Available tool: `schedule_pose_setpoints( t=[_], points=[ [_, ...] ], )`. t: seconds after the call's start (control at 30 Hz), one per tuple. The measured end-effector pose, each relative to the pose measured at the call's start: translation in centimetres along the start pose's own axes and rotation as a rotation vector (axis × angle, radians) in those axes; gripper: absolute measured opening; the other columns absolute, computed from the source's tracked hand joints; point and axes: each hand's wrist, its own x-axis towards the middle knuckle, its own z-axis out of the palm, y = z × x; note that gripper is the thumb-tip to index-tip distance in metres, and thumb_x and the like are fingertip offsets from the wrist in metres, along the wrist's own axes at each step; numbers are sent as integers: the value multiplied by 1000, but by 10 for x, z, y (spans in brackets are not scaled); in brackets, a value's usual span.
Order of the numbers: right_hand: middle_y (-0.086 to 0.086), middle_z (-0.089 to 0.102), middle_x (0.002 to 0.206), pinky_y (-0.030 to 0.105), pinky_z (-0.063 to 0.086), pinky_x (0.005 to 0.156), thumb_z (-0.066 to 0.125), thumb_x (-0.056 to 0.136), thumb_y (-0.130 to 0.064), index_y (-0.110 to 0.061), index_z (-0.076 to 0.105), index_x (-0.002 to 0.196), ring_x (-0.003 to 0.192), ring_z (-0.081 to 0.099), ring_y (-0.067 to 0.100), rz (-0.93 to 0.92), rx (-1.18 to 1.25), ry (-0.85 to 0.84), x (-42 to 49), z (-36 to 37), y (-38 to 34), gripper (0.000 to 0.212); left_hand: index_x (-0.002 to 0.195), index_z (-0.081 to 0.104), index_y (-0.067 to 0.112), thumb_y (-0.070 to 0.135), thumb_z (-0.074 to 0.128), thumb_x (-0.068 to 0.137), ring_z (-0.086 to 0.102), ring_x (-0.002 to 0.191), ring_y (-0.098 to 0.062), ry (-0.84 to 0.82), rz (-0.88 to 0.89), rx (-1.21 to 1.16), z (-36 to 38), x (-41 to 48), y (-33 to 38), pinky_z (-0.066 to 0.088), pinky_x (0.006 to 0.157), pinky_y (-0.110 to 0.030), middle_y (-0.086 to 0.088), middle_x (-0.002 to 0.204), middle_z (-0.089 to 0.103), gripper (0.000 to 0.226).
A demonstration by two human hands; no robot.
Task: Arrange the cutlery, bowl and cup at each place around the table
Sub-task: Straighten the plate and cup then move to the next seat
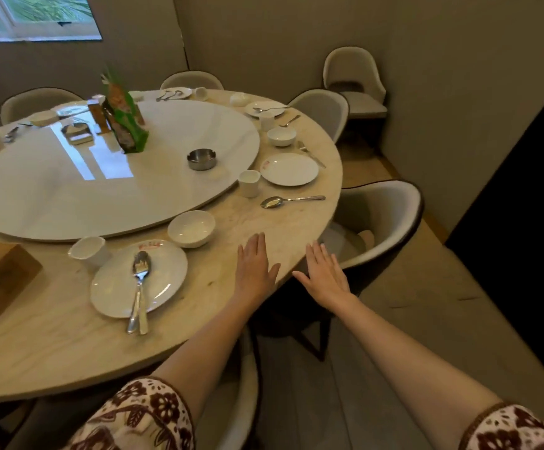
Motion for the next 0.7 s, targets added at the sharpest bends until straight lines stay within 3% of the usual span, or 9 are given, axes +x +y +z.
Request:
schedule_pose_setpoints(
  t=[0.37,0.53,0.7],
  points=[
    [11,-1,163,43,7,120,36,100,-48,-9,3,154,150,-1,25,9,35,28,60,-56,118,74,150,19,5,35,57,91,23,145,-25,24,39,87,51,98,99,15,119,-41,-11,155,26,76],
    [10,1,163,43,8,121,38,100,-46,-10,3,154,150,1,24,-25,20,62,127,-79,160,74,148,23,6,34,61,89,29,141,-26,67,15,73,83,167,131,21,118,-39,-10,152,31,75],
    [10,2,163,41,8,120,38,100,-48,-10,3,154,150,1,24,-99,14,65,202,-99,197,75,147,23,5,30,61,90,28,142,-25,95,-72,50,107,244,150,16,119,-41,-11,151,32,73]
  ],
)
